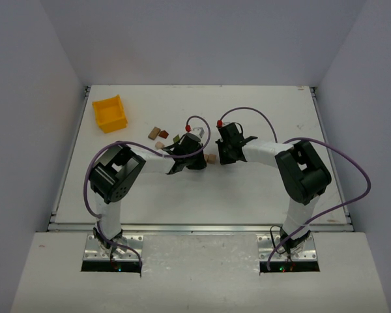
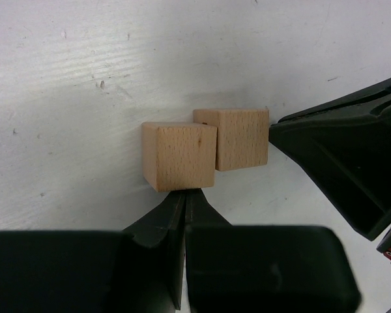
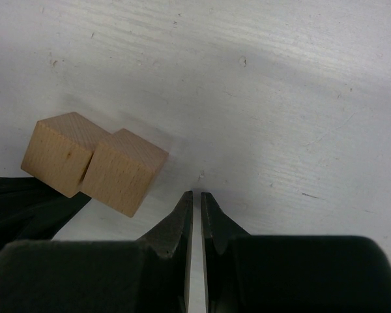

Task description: Build the wood block tower

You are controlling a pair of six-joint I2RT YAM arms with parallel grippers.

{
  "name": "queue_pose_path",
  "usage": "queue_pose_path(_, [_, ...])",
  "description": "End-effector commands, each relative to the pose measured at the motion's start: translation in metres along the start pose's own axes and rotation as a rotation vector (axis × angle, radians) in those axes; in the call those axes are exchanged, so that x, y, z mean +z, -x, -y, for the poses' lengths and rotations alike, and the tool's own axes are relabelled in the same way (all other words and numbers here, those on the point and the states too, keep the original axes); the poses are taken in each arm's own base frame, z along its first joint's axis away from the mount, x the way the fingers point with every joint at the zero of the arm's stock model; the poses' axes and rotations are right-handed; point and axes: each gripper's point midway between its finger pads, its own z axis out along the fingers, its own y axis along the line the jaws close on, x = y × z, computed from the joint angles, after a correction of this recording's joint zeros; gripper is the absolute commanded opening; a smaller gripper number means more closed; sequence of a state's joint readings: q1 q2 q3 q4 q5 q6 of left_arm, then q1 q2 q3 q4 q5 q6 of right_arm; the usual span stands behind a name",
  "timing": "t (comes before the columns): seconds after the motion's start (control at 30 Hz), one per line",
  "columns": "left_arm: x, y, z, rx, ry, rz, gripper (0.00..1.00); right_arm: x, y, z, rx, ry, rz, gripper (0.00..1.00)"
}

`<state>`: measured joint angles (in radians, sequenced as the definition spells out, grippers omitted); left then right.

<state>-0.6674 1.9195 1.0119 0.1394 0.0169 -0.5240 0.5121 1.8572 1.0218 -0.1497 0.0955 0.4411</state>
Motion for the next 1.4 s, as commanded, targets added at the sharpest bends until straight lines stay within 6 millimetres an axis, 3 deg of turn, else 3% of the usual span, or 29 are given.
queue_pose_path(0.0, [0.005, 0.017, 0.02, 0.021, -0.061, 0.047, 0.0, -0.004, 0.02, -0.005, -0.01, 0.027, 0.064, 0.08])
queue_pose_path(0.43, [0.006, 0.019, 0.015, 0.03, -0.03, 0.056, 0.0, -0.005, 0.017, -0.004, -0.011, 0.022, 0.061, 0.08])
queue_pose_path(0.63, [-0.004, 0.02, 0.018, 0.033, -0.048, 0.061, 0.0, -0.005, 0.018, -0.004, -0.011, 0.026, 0.062, 0.08])
queue_pose_path(0.8, [-0.016, 0.015, 0.009, 0.026, -0.018, 0.074, 0.0, -0.005, 0.018, -0.005, -0.009, 0.031, 0.061, 0.09])
queue_pose_path(0.93, [-0.011, 0.017, 0.001, 0.025, 0.027, 0.081, 0.0, -0.005, 0.016, -0.006, -0.009, 0.035, 0.055, 0.09])
queue_pose_path(1.37, [0.003, 0.021, 0.004, 0.029, 0.026, 0.088, 0.0, -0.003, 0.014, -0.004, -0.013, 0.028, 0.05, 0.08])
